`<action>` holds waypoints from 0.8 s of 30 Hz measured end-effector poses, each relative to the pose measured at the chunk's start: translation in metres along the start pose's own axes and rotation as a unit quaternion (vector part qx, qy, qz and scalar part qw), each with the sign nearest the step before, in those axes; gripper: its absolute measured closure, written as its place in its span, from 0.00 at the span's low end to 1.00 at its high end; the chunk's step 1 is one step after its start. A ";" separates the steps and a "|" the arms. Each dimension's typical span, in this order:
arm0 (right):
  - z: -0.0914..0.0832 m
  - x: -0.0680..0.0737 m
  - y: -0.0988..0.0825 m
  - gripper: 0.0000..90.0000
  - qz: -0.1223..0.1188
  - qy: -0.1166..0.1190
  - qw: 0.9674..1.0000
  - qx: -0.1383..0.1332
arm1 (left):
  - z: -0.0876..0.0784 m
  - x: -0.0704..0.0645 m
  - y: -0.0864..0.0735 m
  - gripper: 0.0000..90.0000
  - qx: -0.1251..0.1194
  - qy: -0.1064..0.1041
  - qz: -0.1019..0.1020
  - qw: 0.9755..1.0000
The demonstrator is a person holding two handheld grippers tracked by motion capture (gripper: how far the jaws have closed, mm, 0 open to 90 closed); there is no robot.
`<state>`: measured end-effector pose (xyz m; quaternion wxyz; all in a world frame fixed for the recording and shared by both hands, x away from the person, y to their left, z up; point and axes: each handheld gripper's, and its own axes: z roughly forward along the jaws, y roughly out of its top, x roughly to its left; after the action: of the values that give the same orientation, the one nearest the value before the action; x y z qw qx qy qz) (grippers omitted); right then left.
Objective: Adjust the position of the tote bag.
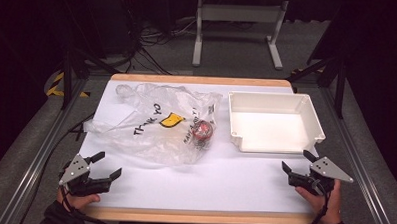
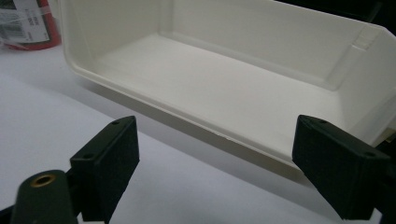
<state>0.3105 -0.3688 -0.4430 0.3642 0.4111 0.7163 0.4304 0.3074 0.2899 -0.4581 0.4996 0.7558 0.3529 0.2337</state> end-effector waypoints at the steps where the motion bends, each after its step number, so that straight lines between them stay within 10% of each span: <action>1: 0.000 0.000 0.000 0.18 0.002 -0.001 1.000 0.001 | 0.000 0.000 0.000 0.18 0.000 0.002 -0.005 1.000; 13: 0.004 0.007 0.008 0.27 -0.012 0.017 1.000 0.017 | -0.003 0.002 0.015 0.18 -0.010 0.003 -0.003 1.000; 24: 0.008 0.083 0.074 0.34 -0.095 0.129 0.987 -0.013 | -0.006 0.014 0.029 0.17 -0.011 0.056 -0.001 0.998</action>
<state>0.3051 -0.2699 -0.3923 0.3132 0.2774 0.7873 0.4529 0.3212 0.2966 -0.4288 0.4875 0.7356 0.3783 0.2796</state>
